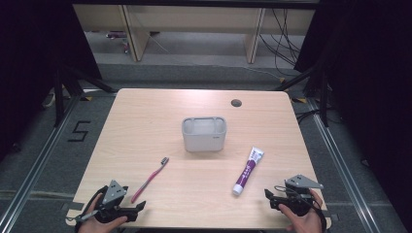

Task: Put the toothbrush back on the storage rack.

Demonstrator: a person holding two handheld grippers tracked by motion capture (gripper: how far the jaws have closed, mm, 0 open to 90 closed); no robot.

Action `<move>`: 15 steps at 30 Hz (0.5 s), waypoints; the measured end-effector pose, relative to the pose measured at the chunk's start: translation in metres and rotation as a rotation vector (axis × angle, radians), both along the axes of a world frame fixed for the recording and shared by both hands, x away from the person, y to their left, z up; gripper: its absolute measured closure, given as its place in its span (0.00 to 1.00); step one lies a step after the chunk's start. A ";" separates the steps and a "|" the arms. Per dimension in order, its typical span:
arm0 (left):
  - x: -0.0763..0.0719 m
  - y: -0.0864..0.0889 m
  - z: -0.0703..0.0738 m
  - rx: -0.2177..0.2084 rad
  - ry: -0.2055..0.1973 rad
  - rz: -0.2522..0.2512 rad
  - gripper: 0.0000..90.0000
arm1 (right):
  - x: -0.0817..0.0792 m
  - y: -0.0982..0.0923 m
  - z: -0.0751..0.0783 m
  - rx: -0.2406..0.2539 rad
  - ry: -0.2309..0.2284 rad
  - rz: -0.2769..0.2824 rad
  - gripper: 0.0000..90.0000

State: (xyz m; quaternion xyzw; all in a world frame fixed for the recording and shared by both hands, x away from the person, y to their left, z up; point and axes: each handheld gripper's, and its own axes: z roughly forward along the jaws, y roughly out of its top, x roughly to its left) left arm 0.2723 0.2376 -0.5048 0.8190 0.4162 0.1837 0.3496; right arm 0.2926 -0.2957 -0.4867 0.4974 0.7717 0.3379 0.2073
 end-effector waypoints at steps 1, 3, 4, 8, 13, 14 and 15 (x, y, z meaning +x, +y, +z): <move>0.000 0.000 0.000 0.001 0.003 -0.002 0.19 | 0.000 0.001 0.000 0.013 0.005 -0.003 0.20; 0.000 0.000 0.000 0.000 0.002 -0.003 0.19 | 0.001 0.000 0.000 0.004 0.015 0.022 0.20; 0.000 0.000 -0.001 -0.002 0.000 -0.012 0.18 | 0.002 -0.001 -0.001 -0.009 0.007 0.035 0.19; 0.000 -0.001 0.000 -0.004 0.001 -0.011 0.18 | 0.002 -0.001 -0.002 -0.005 0.004 0.056 0.18; 0.000 0.000 0.000 -0.003 -0.003 -0.014 0.18 | -0.002 0.004 -0.001 0.002 -0.002 0.026 0.18; 0.000 0.000 0.000 -0.002 -0.003 -0.015 0.18 | 0.000 0.002 -0.002 -0.015 -0.027 0.053 0.18; 0.000 0.000 0.000 -0.002 -0.003 -0.015 0.18 | 0.000 0.002 -0.001 -0.017 -0.028 0.056 0.17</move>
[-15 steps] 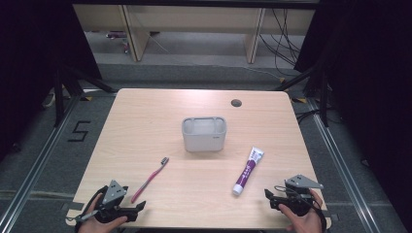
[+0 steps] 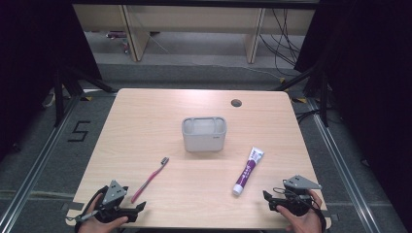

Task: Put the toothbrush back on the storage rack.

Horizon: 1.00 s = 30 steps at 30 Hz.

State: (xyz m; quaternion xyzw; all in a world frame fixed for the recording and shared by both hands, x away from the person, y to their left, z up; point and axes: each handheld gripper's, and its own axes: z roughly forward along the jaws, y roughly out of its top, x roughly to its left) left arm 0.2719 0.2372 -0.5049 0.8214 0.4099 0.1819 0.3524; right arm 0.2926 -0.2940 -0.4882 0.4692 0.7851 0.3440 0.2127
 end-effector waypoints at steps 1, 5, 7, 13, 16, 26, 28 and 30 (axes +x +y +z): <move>0.000 0.000 0.000 -0.003 -0.001 -0.001 0.18 | -0.001 0.000 0.001 -0.003 0.007 -0.010 0.18; 0.001 -0.002 0.000 -0.016 0.000 0.010 0.18 | -0.003 0.004 0.001 0.047 0.036 -0.034 0.18; 0.002 -0.002 -0.001 -0.011 0.010 0.010 0.18 | -0.002 0.004 0.000 0.040 0.019 -0.013 0.19; 0.005 -0.003 -0.001 0.016 0.021 -0.006 0.20 | -0.001 0.003 0.001 0.003 0.014 -0.002 0.20; 0.007 -0.005 0.000 0.000 0.024 0.011 0.20 | 0.001 0.001 -0.001 0.007 0.003 0.017 0.20; 0.013 -0.011 0.003 0.005 0.033 0.006 0.25 | 0.002 -0.003 -0.002 -0.007 0.003 0.007 0.21; 0.015 -0.011 0.004 0.000 0.031 0.006 0.26 | 0.001 -0.002 -0.002 0.006 0.013 0.016 0.21; 0.017 -0.012 0.005 -0.007 0.026 0.006 0.28 | 0.002 -0.003 -0.002 -0.011 0.000 0.027 0.21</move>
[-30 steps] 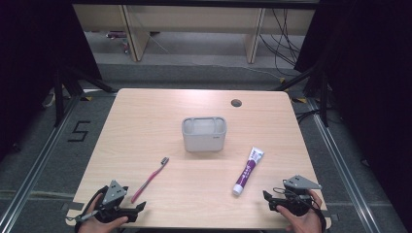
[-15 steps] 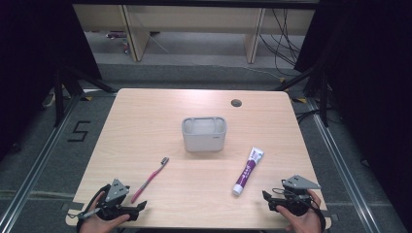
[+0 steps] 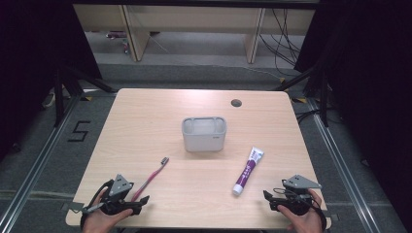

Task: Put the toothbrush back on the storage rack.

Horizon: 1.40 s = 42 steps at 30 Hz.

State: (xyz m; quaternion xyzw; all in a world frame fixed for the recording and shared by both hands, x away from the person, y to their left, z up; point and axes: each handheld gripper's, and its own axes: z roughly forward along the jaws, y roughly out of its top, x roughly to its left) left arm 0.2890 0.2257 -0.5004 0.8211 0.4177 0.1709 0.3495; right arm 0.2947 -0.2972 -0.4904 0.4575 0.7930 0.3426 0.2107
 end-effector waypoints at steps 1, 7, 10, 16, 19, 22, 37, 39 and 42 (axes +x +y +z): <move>0.001 -0.001 0.000 -0.004 -0.005 -0.001 0.28 | 0.000 0.001 0.000 0.005 0.000 -0.006 0.21; 0.006 -0.004 0.002 0.033 0.018 -0.020 0.30 | 0.000 0.003 -0.001 0.038 0.011 -0.001 0.21; 0.009 -0.005 0.002 0.043 0.020 -0.024 0.30 | 0.000 0.003 0.001 0.012 0.011 -0.007 0.22; 0.014 -0.005 0.004 0.046 0.014 -0.027 0.33 | 0.002 0.003 -0.002 0.017 0.008 0.011 0.22; 0.019 -0.007 0.005 0.063 0.017 -0.038 0.37 | -0.001 0.002 0.000 0.017 0.012 0.014 0.22; 0.021 -0.006 0.006 0.075 0.025 -0.044 0.40 | 0.000 0.002 -0.001 0.011 0.017 0.030 0.22; 0.045 -0.010 0.012 0.120 0.088 -0.082 0.60 | -0.001 0.004 -0.001 0.017 0.010 0.034 0.23; 0.048 -0.010 0.015 0.169 0.113 -0.116 0.61 | -0.002 0.004 -0.001 0.004 0.011 0.036 0.23; 0.050 -0.014 0.015 0.182 0.122 -0.115 0.62 | -0.001 0.005 0.000 0.020 0.042 0.049 0.24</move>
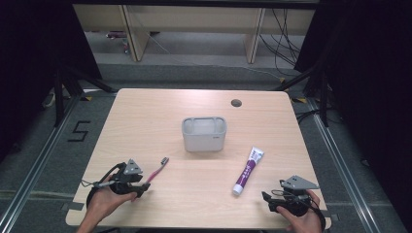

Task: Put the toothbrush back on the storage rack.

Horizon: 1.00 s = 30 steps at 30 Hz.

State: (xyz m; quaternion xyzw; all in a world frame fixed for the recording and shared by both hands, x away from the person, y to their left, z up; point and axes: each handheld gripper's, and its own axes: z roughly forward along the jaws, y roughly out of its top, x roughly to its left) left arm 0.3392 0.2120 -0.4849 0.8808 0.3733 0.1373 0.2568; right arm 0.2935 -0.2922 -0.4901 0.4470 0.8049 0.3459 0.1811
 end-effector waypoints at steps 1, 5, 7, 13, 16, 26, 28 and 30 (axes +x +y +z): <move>0.001 -0.002 0.000 0.005 0.006 -0.006 0.62 | 0.000 0.000 0.000 -0.001 -0.001 0.000 0.24; 0.010 -0.005 -0.001 0.021 0.026 -0.019 0.69 | 0.000 0.000 0.000 0.000 -0.002 0.004 0.24; 0.014 -0.004 0.000 0.018 0.035 -0.016 0.71 | -0.001 0.000 0.000 0.003 0.005 0.008 0.24; 0.020 -0.006 -0.001 0.036 0.069 -0.022 0.78 | -0.001 0.001 0.000 0.007 0.004 0.007 0.24; 0.023 -0.008 0.001 0.063 0.087 -0.037 0.80 | -0.002 0.002 0.000 -0.020 -0.031 -0.021 0.24; 0.036 -0.019 0.000 0.098 0.143 -0.035 0.83 | -0.002 0.001 0.000 -0.024 -0.037 -0.004 0.24; 0.038 -0.021 0.000 0.112 0.155 -0.043 0.83 | -0.002 0.001 0.000 -0.030 -0.035 -0.008 0.24; 0.040 -0.023 0.000 0.125 0.167 -0.068 0.83 | -0.001 0.001 -0.001 -0.022 -0.035 -0.001 0.24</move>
